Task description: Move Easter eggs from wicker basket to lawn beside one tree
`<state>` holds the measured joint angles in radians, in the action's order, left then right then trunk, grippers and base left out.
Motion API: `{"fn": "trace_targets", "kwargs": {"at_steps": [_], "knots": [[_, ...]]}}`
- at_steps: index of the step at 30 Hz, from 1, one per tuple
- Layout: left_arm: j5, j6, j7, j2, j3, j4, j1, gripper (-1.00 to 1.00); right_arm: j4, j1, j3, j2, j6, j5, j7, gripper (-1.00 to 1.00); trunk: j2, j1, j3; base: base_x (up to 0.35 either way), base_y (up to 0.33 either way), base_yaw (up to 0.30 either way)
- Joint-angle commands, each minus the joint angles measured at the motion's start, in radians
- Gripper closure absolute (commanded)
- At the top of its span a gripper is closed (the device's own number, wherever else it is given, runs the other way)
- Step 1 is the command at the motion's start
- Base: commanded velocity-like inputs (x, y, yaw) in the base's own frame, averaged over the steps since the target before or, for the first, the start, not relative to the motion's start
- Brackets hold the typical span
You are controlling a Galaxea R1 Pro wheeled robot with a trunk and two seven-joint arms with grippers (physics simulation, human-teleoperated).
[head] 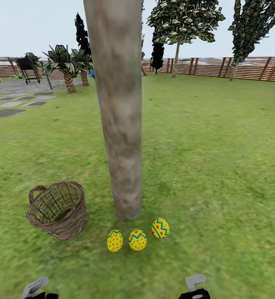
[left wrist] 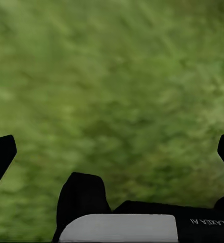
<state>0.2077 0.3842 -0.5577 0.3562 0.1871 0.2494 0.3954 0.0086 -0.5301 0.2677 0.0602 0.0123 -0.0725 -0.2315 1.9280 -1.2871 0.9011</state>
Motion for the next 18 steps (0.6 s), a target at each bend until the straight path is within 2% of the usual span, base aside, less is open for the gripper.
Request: {"fn": "trace_targets", "kwargs": {"at_steps": [1,4,5,9,12,18], "knots": [[0.006,0.0,0.01,-0.004,0.003,-0.004,0.0,-1.0,0.001,0.0,0.008,0.001,-0.003,-0.008,-0.003,-1.0,-0.007,0.004,-0.002,0.0,0.0,0.0],[0.006,-0.051,0.09,-0.029,-0.01,-0.039,0.0,-1.0,0.014,0.001,0.008,0.0,-0.007,-0.009,-0.003,-1.0,-0.028,0.016,-0.012,0.0,0.0,0.0],[0.007,-0.069,0.122,-0.041,-0.028,-0.054,0.0,-1.0,0.02,0.001,0.008,0.0,-0.003,-0.009,-0.004,-1.0,-0.035,0.019,-0.015,0.0,0.0,0.0],[0.007,-0.107,0.185,-0.079,-0.09,-0.089,0.0,-1.0,0.032,0.011,0.008,0.001,0.001,-0.009,-0.005,-1.0,-0.063,0.035,-0.028,0.0,0.0,0.0],[0.008,-0.126,0.208,-0.099,-0.108,-0.114,0.0,-1.0,0.035,0.02,0.008,0.001,-0.001,-0.009,-0.006,-1.0,-0.084,0.046,-0.037,0.0,0.0,0.0],[0.009,-0.172,0.218,-0.114,-0.115,-0.162,0.0,-1.0,0.036,0.041,0.009,0.001,-0.009,-0.008,-0.006,-1.0,-0.126,0.069,-0.056,0.0,0.0,0.0]]}}
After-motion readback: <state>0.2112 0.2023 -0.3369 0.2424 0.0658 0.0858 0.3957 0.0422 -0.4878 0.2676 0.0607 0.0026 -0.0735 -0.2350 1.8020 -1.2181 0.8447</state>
